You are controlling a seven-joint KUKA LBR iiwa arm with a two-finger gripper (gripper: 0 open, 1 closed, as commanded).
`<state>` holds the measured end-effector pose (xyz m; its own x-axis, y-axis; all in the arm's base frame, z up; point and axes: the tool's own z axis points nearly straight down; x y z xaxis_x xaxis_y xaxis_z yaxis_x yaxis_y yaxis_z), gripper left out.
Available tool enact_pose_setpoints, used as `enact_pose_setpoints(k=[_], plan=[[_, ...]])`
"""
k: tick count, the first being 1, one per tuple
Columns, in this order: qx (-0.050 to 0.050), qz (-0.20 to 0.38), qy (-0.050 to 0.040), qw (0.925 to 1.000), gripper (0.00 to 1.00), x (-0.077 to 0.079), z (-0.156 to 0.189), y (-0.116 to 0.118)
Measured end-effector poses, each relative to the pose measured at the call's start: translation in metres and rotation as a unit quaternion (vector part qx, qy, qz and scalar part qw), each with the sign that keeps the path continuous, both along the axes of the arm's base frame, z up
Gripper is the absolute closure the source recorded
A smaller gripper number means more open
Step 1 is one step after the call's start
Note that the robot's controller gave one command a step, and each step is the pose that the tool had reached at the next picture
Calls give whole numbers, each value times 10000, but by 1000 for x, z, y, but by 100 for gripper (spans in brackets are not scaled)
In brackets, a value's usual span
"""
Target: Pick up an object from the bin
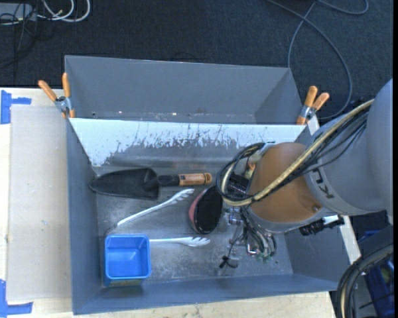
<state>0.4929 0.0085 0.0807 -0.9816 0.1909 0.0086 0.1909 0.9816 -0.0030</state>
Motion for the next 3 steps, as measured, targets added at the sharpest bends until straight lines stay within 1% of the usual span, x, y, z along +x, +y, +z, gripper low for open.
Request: enact_pose_setpoints(k=[1,2,3], plan=[[13,444,10,9990,0,0,-9,-43],[11,356,3,9994,0,8,-10,3],[-3,537,18,9986,0,23,-11,51]])
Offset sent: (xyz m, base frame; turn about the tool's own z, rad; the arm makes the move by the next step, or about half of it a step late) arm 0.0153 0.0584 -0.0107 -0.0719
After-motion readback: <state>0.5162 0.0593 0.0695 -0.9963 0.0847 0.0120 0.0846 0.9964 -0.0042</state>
